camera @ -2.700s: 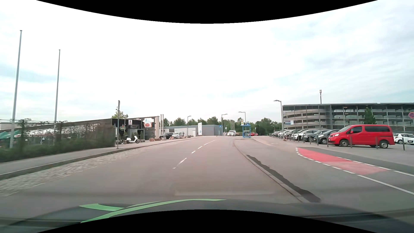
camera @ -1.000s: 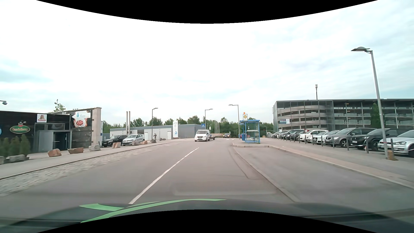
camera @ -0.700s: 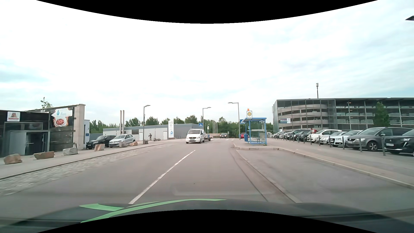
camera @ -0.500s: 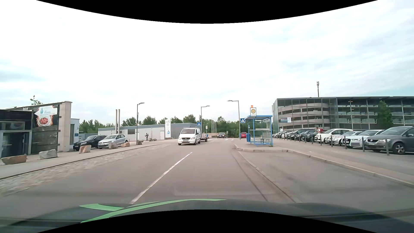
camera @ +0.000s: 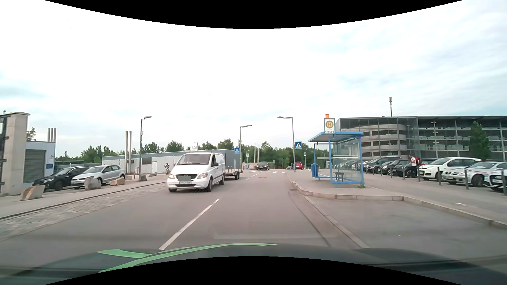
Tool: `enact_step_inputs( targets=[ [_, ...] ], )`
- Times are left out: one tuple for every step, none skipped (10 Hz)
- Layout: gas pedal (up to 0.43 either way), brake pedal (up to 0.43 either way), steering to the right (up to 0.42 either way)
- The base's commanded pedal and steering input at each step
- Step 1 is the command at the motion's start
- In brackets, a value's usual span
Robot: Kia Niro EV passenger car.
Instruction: Follow the waypoints while adhering to traffic rules and regulations
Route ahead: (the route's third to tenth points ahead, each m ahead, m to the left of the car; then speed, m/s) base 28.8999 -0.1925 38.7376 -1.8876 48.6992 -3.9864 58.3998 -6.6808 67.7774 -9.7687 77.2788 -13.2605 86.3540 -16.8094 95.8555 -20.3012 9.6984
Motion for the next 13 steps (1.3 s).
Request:
enact_step_inputs(
  targets=[
    [0.008,0.000,0.023],
    [0.008,0.000,0.024],
    [0.008,0.000,0.025],
    [0.008,0.000,0.025],
    [0.008,0.000,0.026],
    [0.008,0.000,0.027],
    [0.008,0.000,0.027],
    [0.008,0.000,0.027],
    [0.020,0.000,0.027],
    [0.020,0.000,0.027],
    [0.020,0.000,0.027],
    [0.020,0.000,0.027],
    [0.020,0.000,0.027]
  ],
)
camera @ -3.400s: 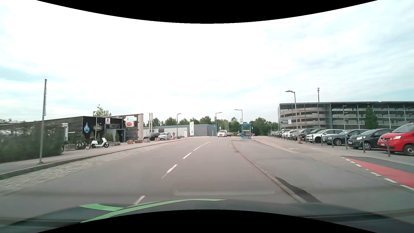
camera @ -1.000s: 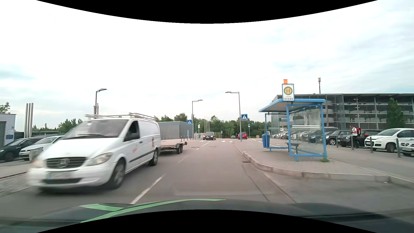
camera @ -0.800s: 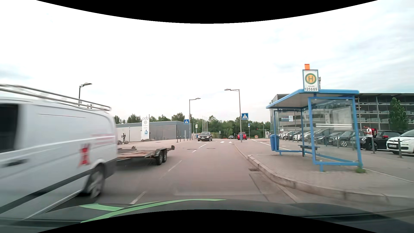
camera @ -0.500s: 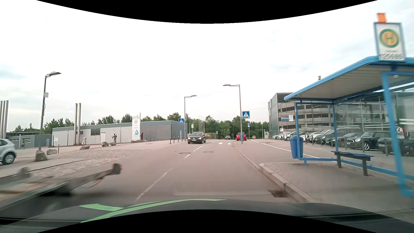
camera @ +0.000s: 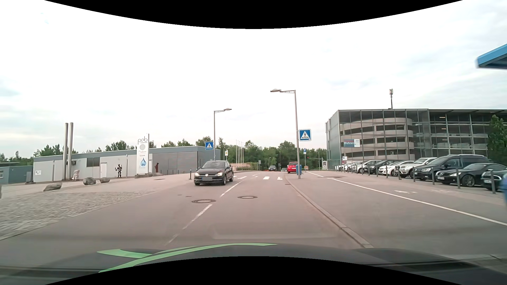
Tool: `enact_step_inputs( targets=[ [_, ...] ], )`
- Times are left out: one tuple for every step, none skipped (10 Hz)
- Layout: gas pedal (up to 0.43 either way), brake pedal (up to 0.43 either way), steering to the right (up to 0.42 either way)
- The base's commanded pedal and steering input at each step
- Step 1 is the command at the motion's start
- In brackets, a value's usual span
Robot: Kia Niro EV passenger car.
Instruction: Follow the waypoints while adhering to traffic rules and regulations
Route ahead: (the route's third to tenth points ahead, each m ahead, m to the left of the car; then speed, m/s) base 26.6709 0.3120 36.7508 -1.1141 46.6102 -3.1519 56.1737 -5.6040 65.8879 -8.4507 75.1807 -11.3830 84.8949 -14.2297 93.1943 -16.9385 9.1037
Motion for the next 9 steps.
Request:
enact_step_inputs(
  targets=[
    [0.020,0.000,0.027],
    [0.028,0.000,0.027],
    [0.028,0.000,0.027],
    [0.028,0.000,0.027],
    [0.028,0.000,0.026],
    [0.028,0.000,0.023],
    [0.028,0.000,0.022],
    [0.028,0.000,0.022],
    [0.028,0.000,0.022]
  ],
)
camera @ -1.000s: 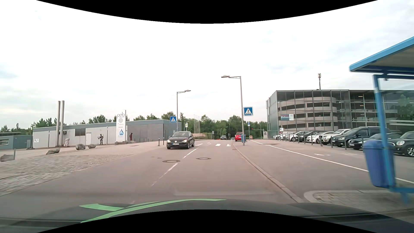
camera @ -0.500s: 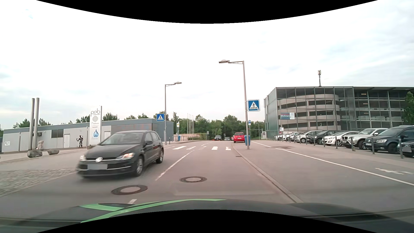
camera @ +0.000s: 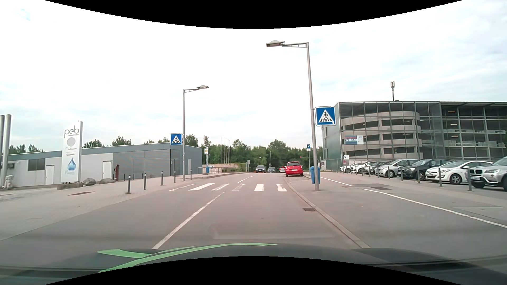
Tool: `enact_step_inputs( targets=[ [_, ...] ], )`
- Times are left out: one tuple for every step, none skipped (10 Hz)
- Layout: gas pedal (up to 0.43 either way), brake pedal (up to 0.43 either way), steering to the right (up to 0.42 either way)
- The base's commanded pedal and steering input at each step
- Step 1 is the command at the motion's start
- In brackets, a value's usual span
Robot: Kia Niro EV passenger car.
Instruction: Follow the waypoints while adhering to traffic rules and regulations
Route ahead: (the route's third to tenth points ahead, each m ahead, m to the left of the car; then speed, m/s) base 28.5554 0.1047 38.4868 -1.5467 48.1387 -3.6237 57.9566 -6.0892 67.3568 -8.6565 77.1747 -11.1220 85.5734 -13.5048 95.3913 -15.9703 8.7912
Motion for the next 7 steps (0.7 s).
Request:
enact_step_inputs(
  targets=[
    [0.028,0.000,0.022],
    [0.039,0.000,0.022],
    [0.039,0.000,0.022],
    [0.039,0.000,0.023],
    [0.039,0.000,0.023],
    [0.039,0.000,0.023],
    [0.039,0.000,0.023]
  ],
)
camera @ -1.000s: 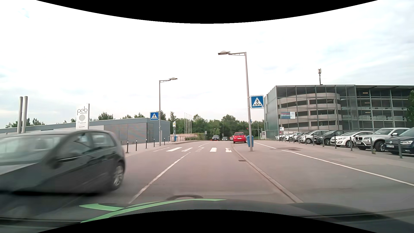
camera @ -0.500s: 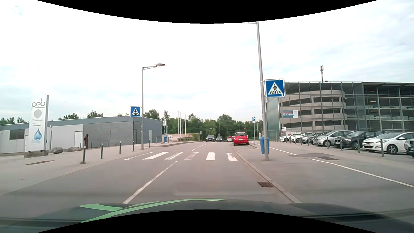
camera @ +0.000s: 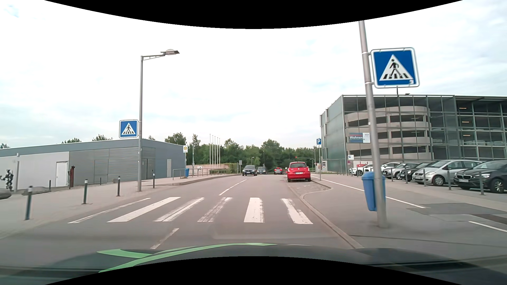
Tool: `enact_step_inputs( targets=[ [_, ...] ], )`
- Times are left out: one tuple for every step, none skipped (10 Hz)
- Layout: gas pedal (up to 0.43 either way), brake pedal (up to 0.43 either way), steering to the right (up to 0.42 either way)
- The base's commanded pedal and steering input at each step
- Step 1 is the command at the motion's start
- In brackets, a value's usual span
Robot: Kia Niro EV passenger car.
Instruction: Follow the waypoints while adhering to traffic rules and regulations
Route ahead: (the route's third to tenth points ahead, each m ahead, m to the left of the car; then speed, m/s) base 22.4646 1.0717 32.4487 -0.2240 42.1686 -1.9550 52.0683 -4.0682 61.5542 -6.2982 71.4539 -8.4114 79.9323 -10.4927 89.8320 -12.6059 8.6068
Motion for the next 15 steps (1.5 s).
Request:
enact_step_inputs(
  targets=[
    [0.039,0.000,0.023],
    [0.039,0.000,0.023],
    [0.039,0.000,0.023],
    [0.039,0.000,0.023],
    [0.039,0.000,0.023],
    [0.039,0.000,0.023],
    [0.039,0.000,0.022],
    [0.039,0.000,0.021],
    [0.039,0.000,0.021],
    [0.039,0.000,0.020],
    [0.039,0.000,0.019],
    [0.039,0.000,0.017],
    [0.039,0.000,0.016],
    [0.039,0.000,0.015],
    [0.028,0.000,0.015]
  ],
)
